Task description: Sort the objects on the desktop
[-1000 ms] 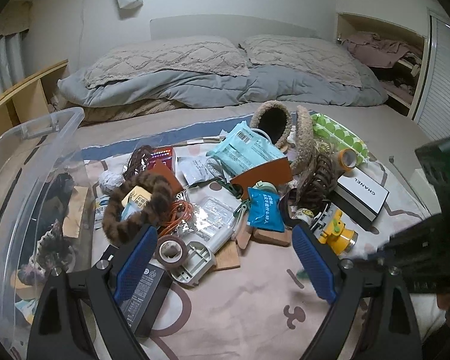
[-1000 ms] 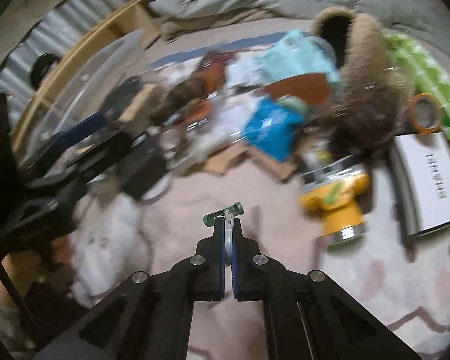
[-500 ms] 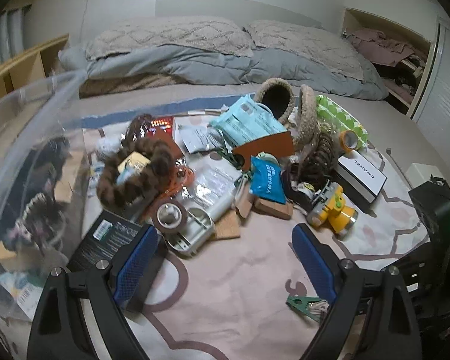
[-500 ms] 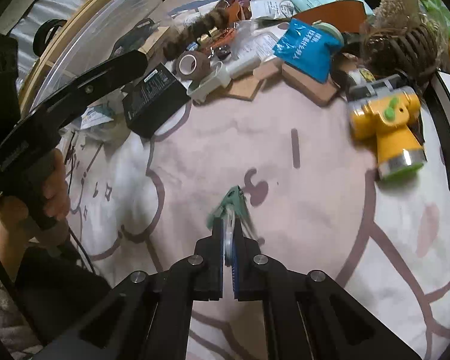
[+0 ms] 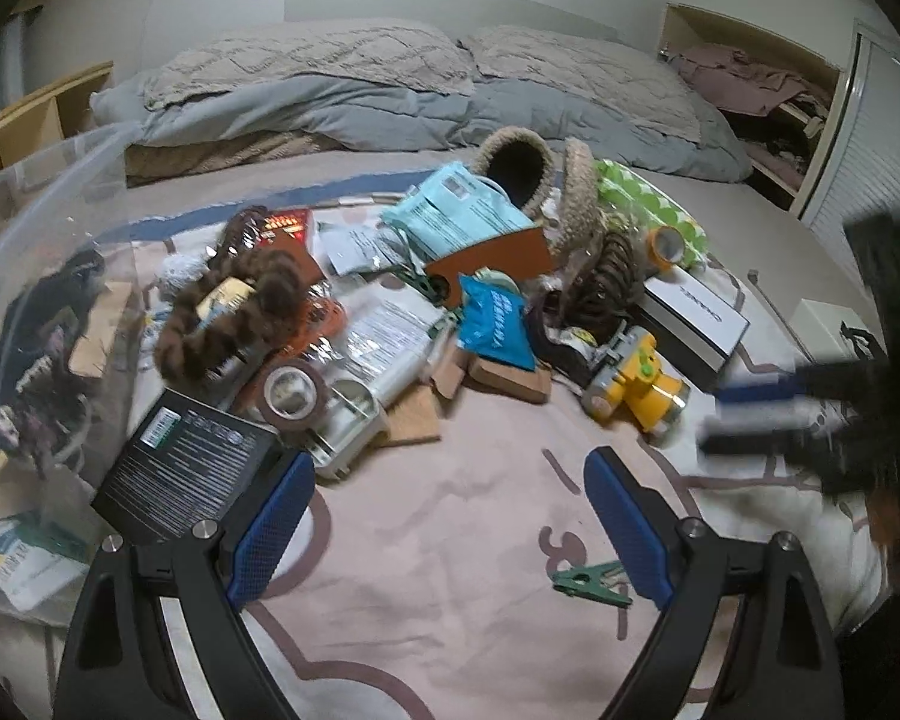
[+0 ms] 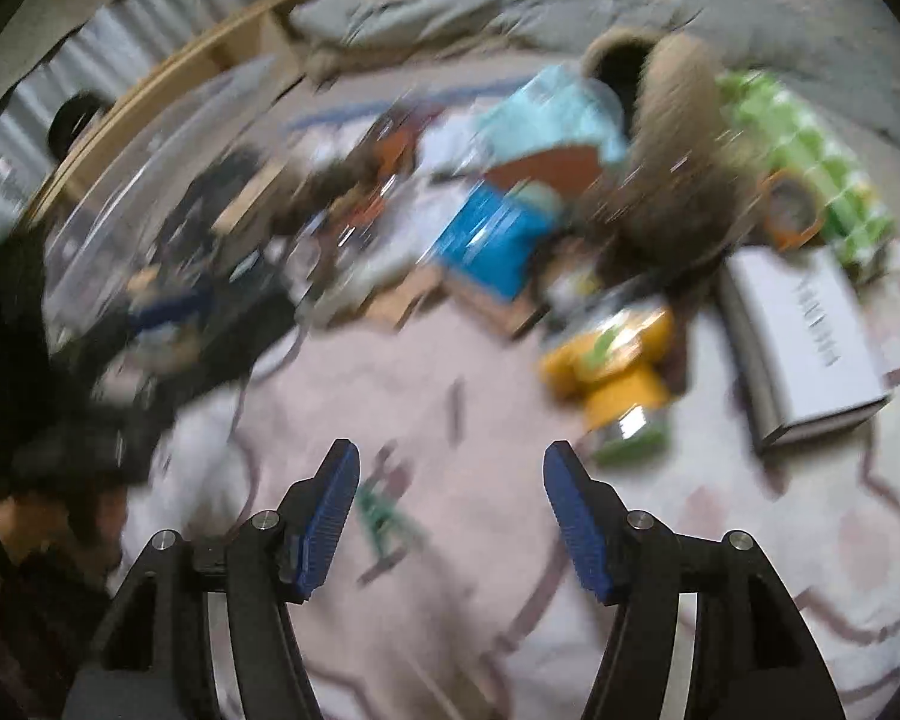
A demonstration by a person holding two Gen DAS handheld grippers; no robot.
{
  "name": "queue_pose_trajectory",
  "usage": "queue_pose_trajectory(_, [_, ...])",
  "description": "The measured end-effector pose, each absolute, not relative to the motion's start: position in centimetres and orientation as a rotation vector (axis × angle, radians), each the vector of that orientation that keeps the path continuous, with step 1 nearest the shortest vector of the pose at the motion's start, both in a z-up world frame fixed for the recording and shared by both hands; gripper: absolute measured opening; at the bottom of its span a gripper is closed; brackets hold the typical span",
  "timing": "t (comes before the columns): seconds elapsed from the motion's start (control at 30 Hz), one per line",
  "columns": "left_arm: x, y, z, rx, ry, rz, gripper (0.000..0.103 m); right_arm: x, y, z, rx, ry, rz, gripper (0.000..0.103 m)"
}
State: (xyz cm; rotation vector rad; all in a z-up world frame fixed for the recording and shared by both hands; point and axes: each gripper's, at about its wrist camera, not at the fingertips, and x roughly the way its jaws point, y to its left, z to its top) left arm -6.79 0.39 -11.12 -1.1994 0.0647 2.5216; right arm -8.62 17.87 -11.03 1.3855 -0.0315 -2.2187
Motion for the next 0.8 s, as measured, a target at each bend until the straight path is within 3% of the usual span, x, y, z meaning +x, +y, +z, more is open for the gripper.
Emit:
queue_pose_trajectory(0.17, [-5.9, 1.3, -12.6, -1.202, 0.058, 2.450, 0.092, -11.0, 18.8, -11.7, 1.375, 0.052, -2.320, 0.064])
queue_pose_trajectory(0.4, [-4.7, 3.0, -15.0, -1.226, 0.117, 2.333, 0.093, -11.8, 16.6, -14.7, 1.423, 0.384, -2.299, 0.064])
queue_pose_trajectory(0.57, [-4.5, 3.8, -16.6, -1.276, 0.141, 2.278, 0.098, -12.4, 16.0, -15.9, 1.475, 0.432, -2.284, 0.064])
queue_pose_trajectory(0.7, [-4.4, 4.5, -17.4, -1.295, 0.171, 2.249, 0.099, -13.3, 16.0, -16.9, 1.525, 0.453, -2.296, 0.048])
queue_pose_trajectory(0.8, [-4.5, 5.0, -17.8, -1.303, 0.185, 2.229, 0.099, -13.8, 16.6, -17.4, 1.551, 0.407, -2.299, 0.042])
